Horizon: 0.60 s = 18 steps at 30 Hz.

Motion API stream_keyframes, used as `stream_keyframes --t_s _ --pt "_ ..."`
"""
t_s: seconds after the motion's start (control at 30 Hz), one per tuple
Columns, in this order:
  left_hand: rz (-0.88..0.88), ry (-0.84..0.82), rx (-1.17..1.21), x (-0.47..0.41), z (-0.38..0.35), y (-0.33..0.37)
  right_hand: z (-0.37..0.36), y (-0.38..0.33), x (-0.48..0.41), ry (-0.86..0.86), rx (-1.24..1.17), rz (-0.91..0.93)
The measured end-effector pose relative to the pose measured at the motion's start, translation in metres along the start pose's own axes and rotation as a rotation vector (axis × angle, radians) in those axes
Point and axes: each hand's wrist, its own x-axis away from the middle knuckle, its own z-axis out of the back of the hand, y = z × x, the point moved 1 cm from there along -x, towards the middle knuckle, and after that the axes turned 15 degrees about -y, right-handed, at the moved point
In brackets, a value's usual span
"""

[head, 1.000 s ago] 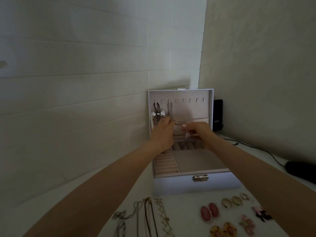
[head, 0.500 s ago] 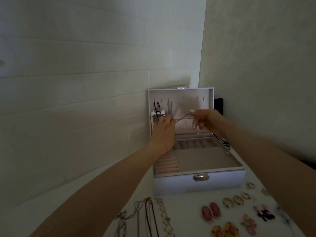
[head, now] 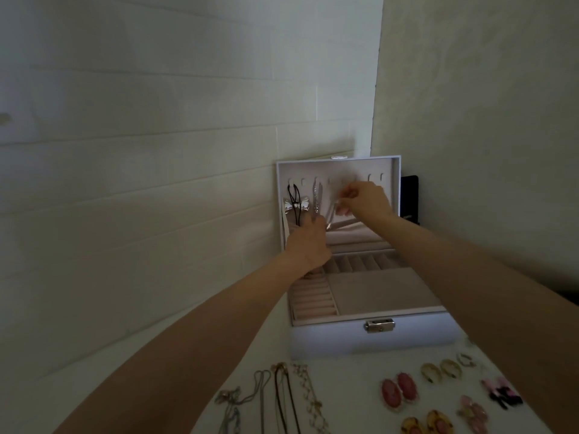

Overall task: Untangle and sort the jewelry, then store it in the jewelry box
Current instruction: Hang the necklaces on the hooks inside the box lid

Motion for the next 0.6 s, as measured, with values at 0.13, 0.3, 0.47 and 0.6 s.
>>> stream_keyframes --t_s 0.13,0.3,0.47,0.6 --pt "-0.011 -0.005 0.022 -0.002 0.003 -0.002 -0.009 0.0 0.008 -0.014 0.26 -0.011" --pt "-0.049 -0.008 0.063 0.0 0.003 -0.004 -0.007 0.002 0.019 -0.231 0.484 -0.042" --pt "-0.118 -0.003 0.092 0.021 0.0 -0.004 -0.008 -0.003 0.042 -0.187 0.573 0.075" --pt "-0.179 -0.014 0.048 0.049 0.001 -0.01 -0.011 -0.012 0.068 -0.219 0.491 0.125"
